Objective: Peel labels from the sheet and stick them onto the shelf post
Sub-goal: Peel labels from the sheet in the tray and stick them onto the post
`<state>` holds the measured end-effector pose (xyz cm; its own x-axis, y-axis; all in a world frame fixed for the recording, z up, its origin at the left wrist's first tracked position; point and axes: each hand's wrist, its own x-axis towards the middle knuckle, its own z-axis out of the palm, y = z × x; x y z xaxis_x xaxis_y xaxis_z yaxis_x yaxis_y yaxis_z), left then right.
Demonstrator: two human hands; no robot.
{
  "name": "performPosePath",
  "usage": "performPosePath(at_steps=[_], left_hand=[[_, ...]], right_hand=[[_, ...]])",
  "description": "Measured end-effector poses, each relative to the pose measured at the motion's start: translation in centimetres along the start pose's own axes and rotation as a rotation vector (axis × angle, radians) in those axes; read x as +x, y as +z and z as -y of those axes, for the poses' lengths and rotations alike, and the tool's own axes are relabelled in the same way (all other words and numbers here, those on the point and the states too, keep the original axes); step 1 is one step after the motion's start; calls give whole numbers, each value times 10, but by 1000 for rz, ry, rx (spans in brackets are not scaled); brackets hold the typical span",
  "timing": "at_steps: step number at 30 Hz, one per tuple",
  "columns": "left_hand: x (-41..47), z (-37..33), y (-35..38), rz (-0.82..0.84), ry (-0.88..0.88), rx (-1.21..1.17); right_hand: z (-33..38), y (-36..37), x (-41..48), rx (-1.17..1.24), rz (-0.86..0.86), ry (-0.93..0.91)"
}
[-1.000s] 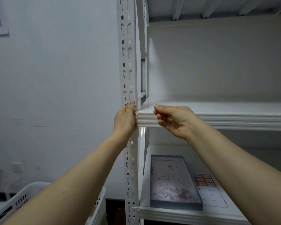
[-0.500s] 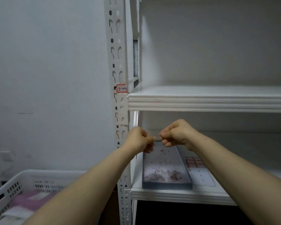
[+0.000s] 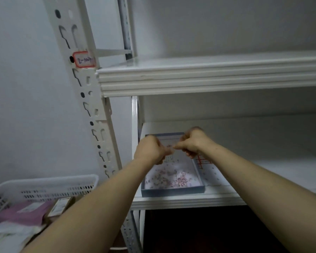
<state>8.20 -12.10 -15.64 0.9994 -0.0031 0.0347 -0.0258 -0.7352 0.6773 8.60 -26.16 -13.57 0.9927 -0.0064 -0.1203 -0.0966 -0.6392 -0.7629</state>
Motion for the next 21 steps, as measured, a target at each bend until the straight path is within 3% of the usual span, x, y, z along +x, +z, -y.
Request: performPosePath(at_steps=[3, 8, 21], left_hand=[[9, 1, 9, 52, -43, 23], [20, 6, 14, 61, 35, 142], [28, 12, 12, 65, -57, 16]], right_hand=[[-5, 2, 8, -87, -2, -45], [-10, 1, 17, -58, 80, -11], [-20, 11, 22, 131, 174, 19]])
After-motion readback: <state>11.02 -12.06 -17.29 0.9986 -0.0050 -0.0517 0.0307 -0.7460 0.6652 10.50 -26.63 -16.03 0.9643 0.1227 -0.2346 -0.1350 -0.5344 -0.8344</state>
